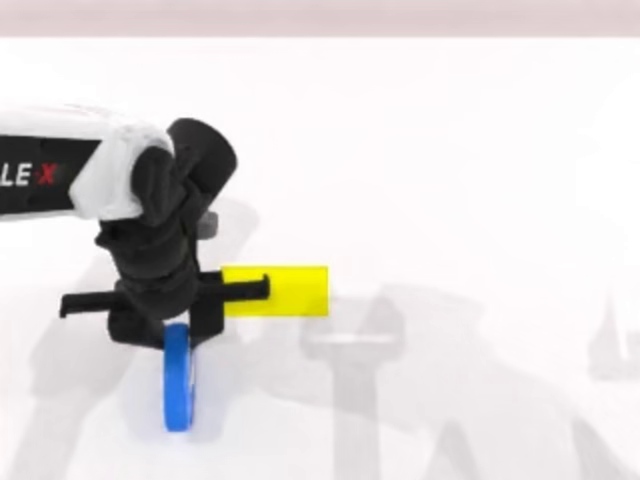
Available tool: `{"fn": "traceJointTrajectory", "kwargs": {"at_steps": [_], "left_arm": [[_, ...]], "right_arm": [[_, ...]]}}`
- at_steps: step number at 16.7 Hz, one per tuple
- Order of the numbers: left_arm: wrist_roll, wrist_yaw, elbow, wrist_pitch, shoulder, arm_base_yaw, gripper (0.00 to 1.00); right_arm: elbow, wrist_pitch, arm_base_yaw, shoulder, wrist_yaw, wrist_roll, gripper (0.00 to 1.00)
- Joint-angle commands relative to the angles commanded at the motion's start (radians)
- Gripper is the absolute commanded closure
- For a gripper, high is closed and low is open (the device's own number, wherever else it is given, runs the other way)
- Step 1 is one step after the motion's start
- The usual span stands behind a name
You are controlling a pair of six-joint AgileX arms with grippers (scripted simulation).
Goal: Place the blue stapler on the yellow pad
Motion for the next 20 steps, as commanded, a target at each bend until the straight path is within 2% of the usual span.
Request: {"fn": "traceJointTrajectory", "kwargs": {"at_steps": [4, 12, 20], "left_arm": [[0.000, -0.001, 0.034, -0.041, -0.011, 0.000, 1.00], [-0.007, -0.001, 0.248, -0.375, -0.121, 0.013, 1.00], [0.030, -0.001, 0.281, -0.393, -0.109, 0.001, 1.00]], "right_arm": [[0.000, 0.000, 0.000, 0.000, 0.000, 0.000, 0.00], [0.000, 0.000, 0.000, 0.000, 0.000, 0.000, 0.00], [0.000, 0.000, 0.000, 0.000, 0.000, 0.000, 0.00]]}}
